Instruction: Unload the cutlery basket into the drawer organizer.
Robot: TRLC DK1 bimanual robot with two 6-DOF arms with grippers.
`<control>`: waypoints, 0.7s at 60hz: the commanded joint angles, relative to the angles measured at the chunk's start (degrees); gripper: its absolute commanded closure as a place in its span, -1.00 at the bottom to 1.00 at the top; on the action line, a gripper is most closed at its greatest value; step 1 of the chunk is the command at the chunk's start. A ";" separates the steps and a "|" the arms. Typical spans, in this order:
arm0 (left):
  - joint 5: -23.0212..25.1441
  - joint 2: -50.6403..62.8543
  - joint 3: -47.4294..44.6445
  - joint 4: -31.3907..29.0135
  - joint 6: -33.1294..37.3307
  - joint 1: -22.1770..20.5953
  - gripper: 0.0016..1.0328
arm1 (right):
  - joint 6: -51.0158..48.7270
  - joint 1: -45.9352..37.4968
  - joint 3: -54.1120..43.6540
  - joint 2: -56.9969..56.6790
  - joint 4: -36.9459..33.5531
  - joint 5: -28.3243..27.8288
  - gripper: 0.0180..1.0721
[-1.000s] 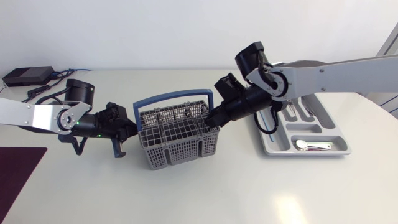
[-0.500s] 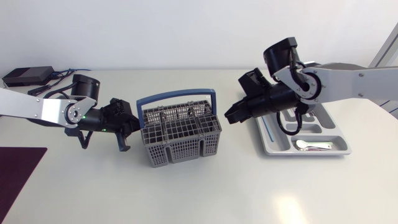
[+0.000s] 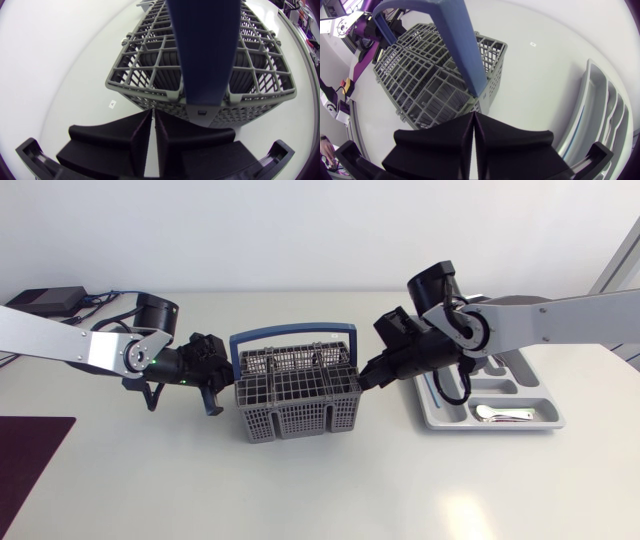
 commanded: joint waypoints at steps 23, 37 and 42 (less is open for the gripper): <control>-0.96 3.91 5.42 1.02 -2.27 -1.48 0.72 | 0.50 2.10 -1.40 0.17 0.77 -0.33 0.90; -1.49 4.09 5.86 1.02 -2.89 -2.09 0.72 | 0.59 2.19 0.00 0.69 0.94 0.46 0.90; -1.49 3.83 5.86 1.02 -3.24 -2.09 0.72 | 0.94 2.19 0.18 0.43 0.94 0.90 0.89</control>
